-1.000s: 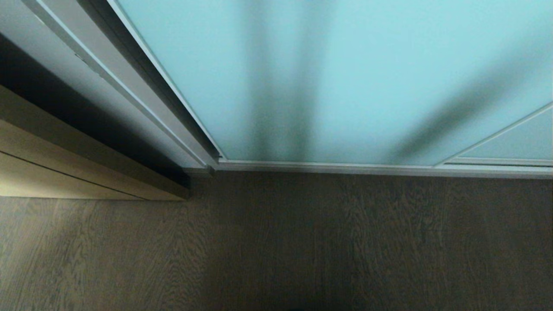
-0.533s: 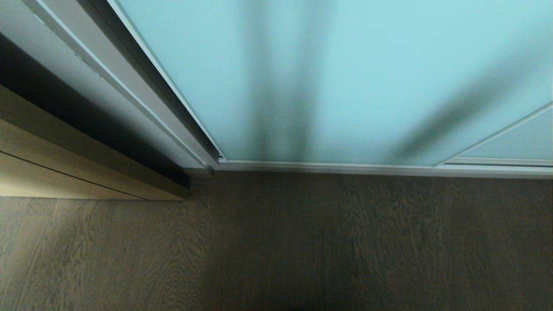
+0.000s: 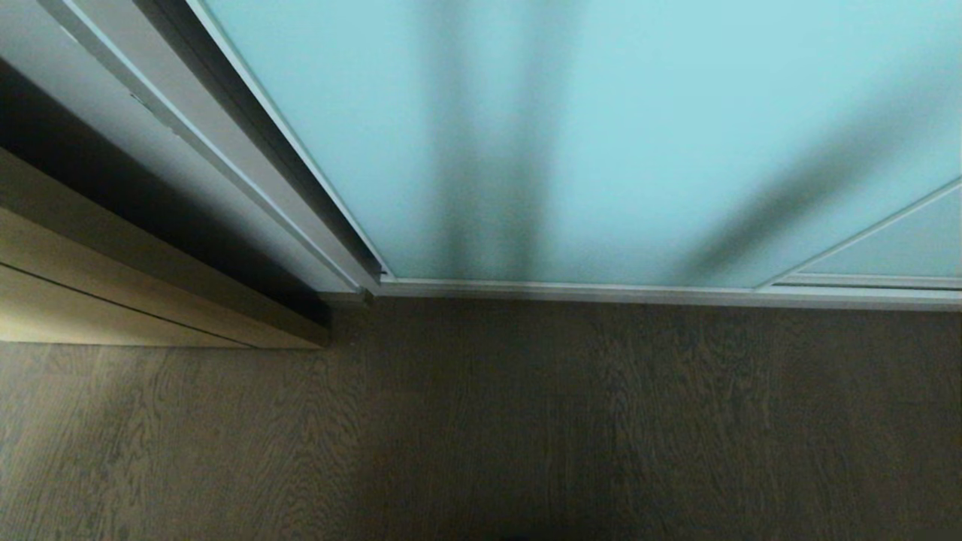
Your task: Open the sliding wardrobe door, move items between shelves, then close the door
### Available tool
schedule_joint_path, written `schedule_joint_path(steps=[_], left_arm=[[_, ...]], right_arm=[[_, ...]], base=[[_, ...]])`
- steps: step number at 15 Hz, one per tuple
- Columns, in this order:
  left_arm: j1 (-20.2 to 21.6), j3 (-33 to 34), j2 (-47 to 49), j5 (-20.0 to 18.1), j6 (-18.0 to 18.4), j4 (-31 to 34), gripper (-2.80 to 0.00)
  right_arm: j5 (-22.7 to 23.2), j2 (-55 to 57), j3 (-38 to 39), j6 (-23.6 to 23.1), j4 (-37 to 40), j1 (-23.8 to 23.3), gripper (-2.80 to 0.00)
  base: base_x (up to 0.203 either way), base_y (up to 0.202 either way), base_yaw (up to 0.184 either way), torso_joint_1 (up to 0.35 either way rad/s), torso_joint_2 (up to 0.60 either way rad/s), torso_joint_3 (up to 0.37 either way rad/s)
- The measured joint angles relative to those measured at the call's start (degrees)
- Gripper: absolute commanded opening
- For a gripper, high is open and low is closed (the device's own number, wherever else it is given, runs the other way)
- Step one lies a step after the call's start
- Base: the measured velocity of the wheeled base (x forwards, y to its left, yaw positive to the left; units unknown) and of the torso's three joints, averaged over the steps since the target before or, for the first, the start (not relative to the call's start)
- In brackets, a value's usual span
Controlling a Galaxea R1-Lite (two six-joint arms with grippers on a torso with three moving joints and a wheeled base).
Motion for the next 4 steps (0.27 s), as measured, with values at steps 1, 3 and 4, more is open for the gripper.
schedule_joint_path(steps=[1,3,4], left_arm=[[0.00,0.00,0.01,0.00,0.01,0.00,-2.80],[0.00,0.00,0.01,0.00,0.01,0.02,-2.80],[0.00,0.00,0.01,0.00,0.01,0.02,-2.80]], right_arm=[[-0.10,0.01,0.00,0.31,-0.01,0.00,-2.80],[-0.25,-0.01,0.00,1.20,-0.02,0.00,-2.80],[-0.30,0.01,0.00,1.27,-0.05,0.00,-2.80]], base=[[0.000,0.000,0.000,0.000,0.00,0.000],[0.000,0.000,0.000,0.000,0.00,0.000],[0.000,0.000,0.000,0.000,0.00,0.000]])
